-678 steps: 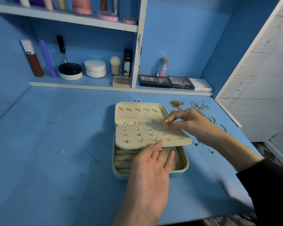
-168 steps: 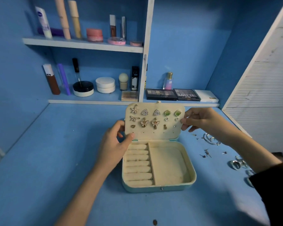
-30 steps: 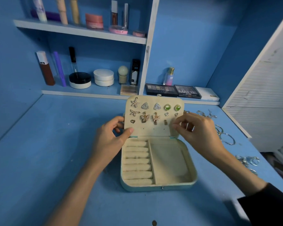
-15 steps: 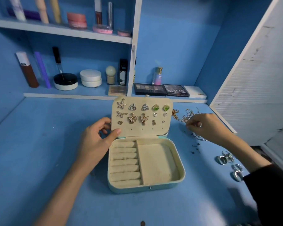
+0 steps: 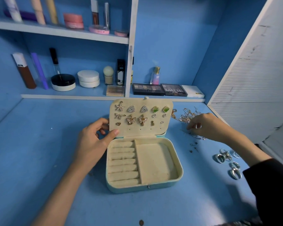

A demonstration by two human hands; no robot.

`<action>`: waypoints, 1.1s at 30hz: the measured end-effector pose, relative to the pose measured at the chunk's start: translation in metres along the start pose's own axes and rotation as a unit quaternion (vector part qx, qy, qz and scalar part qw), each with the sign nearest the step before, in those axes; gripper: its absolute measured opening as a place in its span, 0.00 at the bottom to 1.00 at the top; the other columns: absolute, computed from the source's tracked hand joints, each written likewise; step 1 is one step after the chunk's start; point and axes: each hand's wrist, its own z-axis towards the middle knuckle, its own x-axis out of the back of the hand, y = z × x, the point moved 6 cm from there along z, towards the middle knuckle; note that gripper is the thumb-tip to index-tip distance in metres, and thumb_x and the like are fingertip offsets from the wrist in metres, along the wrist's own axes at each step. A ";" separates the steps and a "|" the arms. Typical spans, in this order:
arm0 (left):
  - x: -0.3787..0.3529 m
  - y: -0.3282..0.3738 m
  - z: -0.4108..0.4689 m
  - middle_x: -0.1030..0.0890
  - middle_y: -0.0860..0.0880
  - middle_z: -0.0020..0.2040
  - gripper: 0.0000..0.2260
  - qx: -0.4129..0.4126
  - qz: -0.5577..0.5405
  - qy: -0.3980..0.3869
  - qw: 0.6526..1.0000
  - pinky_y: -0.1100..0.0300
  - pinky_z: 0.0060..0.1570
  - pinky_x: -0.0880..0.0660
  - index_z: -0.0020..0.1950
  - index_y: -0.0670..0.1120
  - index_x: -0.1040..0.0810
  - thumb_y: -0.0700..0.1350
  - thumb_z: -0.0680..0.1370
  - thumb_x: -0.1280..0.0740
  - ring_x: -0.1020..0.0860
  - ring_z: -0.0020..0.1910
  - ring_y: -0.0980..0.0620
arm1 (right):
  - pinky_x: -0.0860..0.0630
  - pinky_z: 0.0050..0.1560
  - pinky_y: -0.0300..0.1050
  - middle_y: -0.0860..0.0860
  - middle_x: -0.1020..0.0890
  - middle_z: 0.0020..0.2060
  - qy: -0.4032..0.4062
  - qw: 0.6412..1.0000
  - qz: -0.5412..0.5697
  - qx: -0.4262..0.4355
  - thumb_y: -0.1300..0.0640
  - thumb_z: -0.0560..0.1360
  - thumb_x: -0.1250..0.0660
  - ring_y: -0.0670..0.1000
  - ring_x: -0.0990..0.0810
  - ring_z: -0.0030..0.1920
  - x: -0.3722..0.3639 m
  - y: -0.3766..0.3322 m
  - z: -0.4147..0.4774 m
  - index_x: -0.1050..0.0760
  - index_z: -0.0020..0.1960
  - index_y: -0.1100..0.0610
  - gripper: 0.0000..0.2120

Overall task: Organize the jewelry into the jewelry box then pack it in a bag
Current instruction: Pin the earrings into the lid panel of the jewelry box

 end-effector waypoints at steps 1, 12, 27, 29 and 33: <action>0.000 0.000 0.000 0.19 0.60 0.37 0.07 0.001 0.000 -0.001 1.000 0.68 0.35 0.32 0.41 0.56 0.21 0.54 0.66 0.30 0.28 0.35 0.59 | 0.24 0.50 0.47 0.43 0.21 0.37 -0.006 1.000 -0.001 0.000 0.61 0.71 0.34 0.47 0.24 0.43 0.000 0.001 -0.001 0.18 0.44 0.50 0.09; 0.000 0.003 -0.002 0.19 0.61 0.37 0.06 -0.003 0.005 0.008 1.000 0.70 0.34 0.32 0.41 0.55 0.21 0.49 0.68 0.27 0.28 0.35 0.59 | 0.25 0.47 0.45 0.43 0.24 0.39 -0.016 0.998 -0.067 -0.001 0.54 0.72 0.32 0.49 0.23 0.46 -0.002 -0.004 -0.005 0.19 0.46 0.49 0.04; 0.008 0.023 -0.015 0.31 0.58 0.36 0.11 -0.110 0.166 0.023 0.980 0.77 0.39 0.35 0.43 0.57 0.27 0.47 0.70 0.25 0.29 0.38 0.68 | 0.27 0.44 0.44 0.48 0.21 0.40 0.033 0.994 0.075 0.072 0.58 0.77 0.36 0.53 0.23 0.42 0.012 -0.018 0.009 0.26 0.43 0.52 0.04; 0.008 0.025 -0.017 0.31 0.60 0.37 0.07 -0.140 0.172 0.013 0.975 0.78 0.40 0.36 0.45 0.56 0.28 0.54 0.71 0.32 0.29 0.39 0.68 | 0.28 0.44 0.42 0.52 0.19 0.42 0.025 0.990 0.113 0.083 0.57 0.77 0.36 0.54 0.23 0.43 0.019 -0.032 0.011 0.25 0.44 0.53 0.03; 0.007 0.027 -0.019 0.29 0.64 0.41 0.06 -0.170 0.176 -0.006 0.970 0.73 0.40 0.33 0.46 0.56 0.27 0.55 0.71 0.37 0.28 0.40 0.61 | 0.30 0.38 0.29 0.51 0.18 0.44 -0.027 0.975 0.177 0.130 0.58 0.77 0.36 0.46 0.24 0.40 0.028 -0.074 0.016 0.26 0.42 0.49 0.07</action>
